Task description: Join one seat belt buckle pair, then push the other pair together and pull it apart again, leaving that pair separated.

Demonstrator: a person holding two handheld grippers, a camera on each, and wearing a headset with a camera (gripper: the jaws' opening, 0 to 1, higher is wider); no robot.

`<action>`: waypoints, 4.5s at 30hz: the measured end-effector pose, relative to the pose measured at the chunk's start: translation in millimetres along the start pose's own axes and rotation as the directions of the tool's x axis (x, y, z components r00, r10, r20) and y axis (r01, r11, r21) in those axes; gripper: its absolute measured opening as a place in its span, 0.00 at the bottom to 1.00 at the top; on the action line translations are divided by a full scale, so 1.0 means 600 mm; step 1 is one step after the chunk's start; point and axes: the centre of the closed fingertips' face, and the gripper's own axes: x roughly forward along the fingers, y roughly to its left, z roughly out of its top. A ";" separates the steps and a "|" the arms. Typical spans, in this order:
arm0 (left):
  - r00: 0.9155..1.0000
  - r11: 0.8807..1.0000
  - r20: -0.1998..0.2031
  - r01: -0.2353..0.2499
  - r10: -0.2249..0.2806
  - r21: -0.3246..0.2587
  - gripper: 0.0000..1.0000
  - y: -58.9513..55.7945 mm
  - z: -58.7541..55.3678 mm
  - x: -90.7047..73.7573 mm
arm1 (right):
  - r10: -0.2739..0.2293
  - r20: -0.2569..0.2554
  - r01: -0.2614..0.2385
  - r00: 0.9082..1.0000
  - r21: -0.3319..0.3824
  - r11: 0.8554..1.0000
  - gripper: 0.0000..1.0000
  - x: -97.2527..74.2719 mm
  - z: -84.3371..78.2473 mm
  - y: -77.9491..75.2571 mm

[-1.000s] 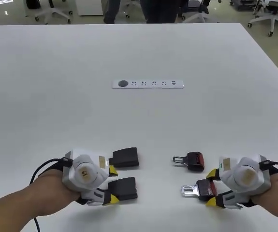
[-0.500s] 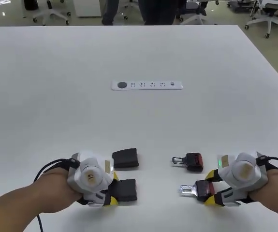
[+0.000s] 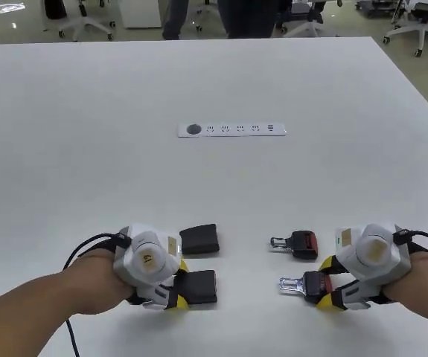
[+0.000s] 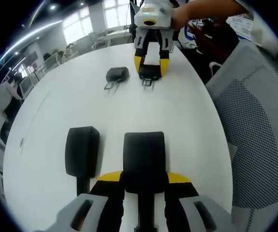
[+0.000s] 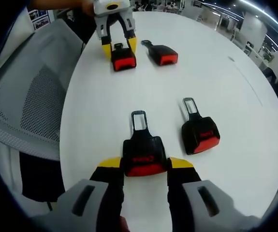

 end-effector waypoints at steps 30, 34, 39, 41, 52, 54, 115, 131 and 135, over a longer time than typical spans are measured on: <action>1.000 1.000 -0.024 -0.005 0.005 0.006 0.32 0.003 -0.006 0.005 | 0.028 0.079 -0.022 0.996 -0.071 0.997 0.33 0.077 0.147 0.045; 1.000 1.000 -0.025 -0.004 0.004 0.007 0.32 0.003 -0.005 0.004 | 0.032 0.080 -0.025 0.996 -0.083 0.996 0.33 0.083 0.160 0.048; 1.000 1.000 -0.023 -0.003 0.003 0.006 0.32 0.003 -0.006 0.004 | 0.025 0.086 -0.017 0.996 -0.100 0.995 0.33 0.089 0.171 0.045; 1.000 1.000 -0.028 0.001 -0.001 0.009 0.32 0.002 -0.006 0.004 | 0.021 0.087 -0.010 0.996 -0.119 0.993 0.33 0.089 0.176 0.050; 0.998 0.998 -0.044 0.041 -0.039 0.053 0.32 0.003 -0.005 0.006 | 0.054 0.114 -0.041 0.992 -0.112 0.993 0.33 0.094 0.184 0.052; 0.998 0.997 -0.043 0.049 -0.046 0.053 0.32 0.004 -0.006 0.007 | 0.051 0.119 -0.038 0.992 -0.112 0.993 0.32 0.093 0.184 0.051; 0.997 0.998 -0.056 0.059 -0.058 0.021 0.31 0.001 0.000 0.000 | 0.018 0.123 -0.001 0.992 -0.135 0.991 0.30 0.116 0.206 0.062; 0.996 0.998 -0.058 0.061 -0.061 0.005 0.31 0.009 -0.012 0.005 | 0.013 0.102 -0.002 0.995 -0.110 0.994 0.31 0.111 0.212 0.070; 0.997 0.998 -0.041 0.063 -0.064 -0.013 0.33 0.009 -0.014 0.004 | 0.033 0.112 -0.019 0.993 -0.121 0.993 0.32 0.111 0.214 0.072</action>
